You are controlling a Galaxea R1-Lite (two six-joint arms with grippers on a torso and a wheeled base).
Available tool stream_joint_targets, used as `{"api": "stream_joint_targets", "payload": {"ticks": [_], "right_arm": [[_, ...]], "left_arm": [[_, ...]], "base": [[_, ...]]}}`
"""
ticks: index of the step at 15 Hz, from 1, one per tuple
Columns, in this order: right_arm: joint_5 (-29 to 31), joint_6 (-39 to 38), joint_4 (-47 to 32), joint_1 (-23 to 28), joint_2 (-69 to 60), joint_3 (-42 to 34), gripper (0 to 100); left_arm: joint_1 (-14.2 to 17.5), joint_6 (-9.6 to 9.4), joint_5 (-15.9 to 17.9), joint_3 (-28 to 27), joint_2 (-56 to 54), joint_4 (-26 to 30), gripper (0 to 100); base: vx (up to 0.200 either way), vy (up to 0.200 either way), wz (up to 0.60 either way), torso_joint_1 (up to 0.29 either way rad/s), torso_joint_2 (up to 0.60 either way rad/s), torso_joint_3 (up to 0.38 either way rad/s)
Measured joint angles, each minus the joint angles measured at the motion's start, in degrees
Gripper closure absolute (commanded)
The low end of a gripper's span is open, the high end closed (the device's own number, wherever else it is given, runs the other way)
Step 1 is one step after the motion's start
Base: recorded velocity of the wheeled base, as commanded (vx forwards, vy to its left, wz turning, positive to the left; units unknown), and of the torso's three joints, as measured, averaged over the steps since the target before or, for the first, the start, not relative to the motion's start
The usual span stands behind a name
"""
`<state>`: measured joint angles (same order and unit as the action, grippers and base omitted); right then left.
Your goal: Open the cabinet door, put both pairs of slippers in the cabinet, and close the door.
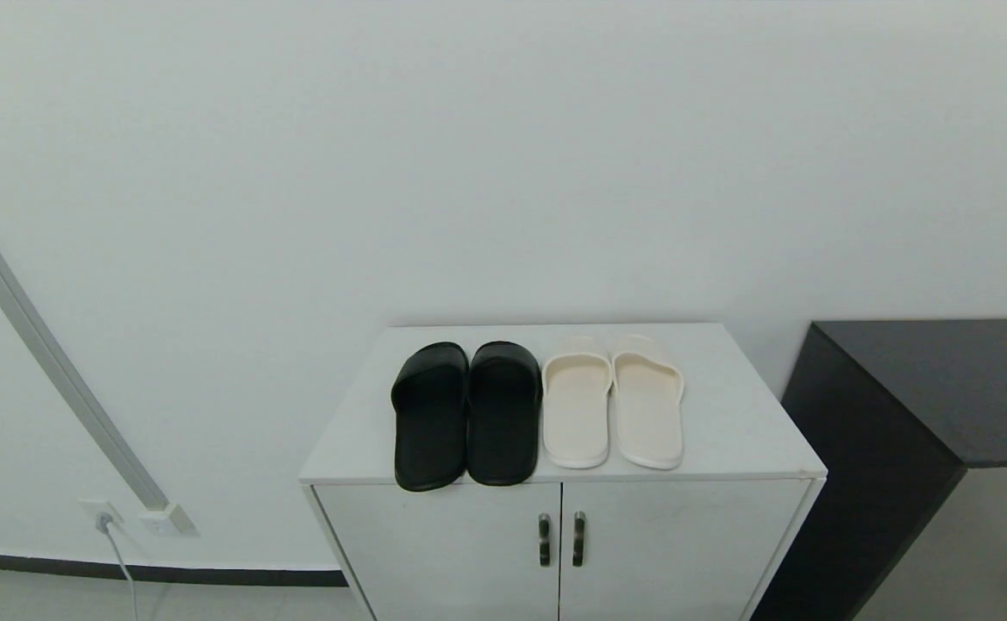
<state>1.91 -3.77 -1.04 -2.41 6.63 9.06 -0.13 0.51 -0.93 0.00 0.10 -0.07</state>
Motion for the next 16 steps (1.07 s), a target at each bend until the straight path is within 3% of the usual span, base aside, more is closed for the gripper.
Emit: {"api": "stream_joint_targets", "payload": {"ticks": [4,11,16], "right_arm": [[-2.6,0.2,0.2,-4.2,11.8,2.2,0],[-3.5,-0.4,12.5,-11.4,34.7,4.2,0],[1.8,-0.8,20.7,-19.4,49.8,7.7,0]], "left_arm": [[0.0,0.06,0.1,0.0,0.0,0.0,100],[0.0,-0.02,0.2,0.0,0.0,0.0,100],[0.0,-0.05,0.2,0.0,0.0,0.0,100]], "base": [[0.0,0.0,0.0,0.0,0.0,0.0],[0.0,0.0,0.0,0.0,0.0,0.0],[0.0,0.0,0.0,0.0,0.0,0.0]]}}
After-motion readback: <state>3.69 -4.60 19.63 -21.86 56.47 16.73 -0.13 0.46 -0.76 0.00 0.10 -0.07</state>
